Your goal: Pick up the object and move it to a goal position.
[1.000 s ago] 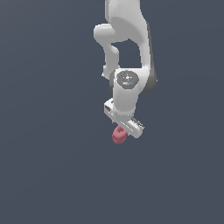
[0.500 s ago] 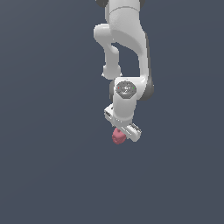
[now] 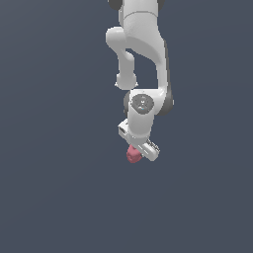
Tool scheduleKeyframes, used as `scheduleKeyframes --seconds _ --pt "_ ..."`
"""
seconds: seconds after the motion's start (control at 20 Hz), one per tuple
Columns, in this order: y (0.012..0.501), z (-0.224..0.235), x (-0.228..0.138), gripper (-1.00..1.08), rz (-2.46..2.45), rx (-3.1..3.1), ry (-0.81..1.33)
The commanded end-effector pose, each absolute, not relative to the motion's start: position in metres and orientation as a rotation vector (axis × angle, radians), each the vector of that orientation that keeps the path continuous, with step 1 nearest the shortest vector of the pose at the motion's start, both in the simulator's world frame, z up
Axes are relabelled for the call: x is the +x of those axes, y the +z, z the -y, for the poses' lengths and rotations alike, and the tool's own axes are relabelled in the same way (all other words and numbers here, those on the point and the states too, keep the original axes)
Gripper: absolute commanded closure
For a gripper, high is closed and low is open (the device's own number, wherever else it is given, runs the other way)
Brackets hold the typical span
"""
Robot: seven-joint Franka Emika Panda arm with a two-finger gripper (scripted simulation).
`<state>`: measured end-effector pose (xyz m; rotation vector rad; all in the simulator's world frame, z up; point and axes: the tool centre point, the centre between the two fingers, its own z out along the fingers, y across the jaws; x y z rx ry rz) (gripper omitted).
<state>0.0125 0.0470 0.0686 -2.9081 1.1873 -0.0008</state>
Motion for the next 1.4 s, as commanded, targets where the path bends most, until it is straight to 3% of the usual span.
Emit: scheduleKeyframes --seconds 0.0,0.4,0.95,1.35 --pt "0.068 -0.046 0.012 1.08 -1.188 -2.908 0.000" --pt "0.069 -0.052 0.009 1.08 -1.187 -2.908 -0.001" --pt "0.070 -0.115 -0.019 1.08 -1.188 -2.908 0.000" --pt "0.071 -0.125 -0.022 1.08 -1.188 -2.908 0.000"
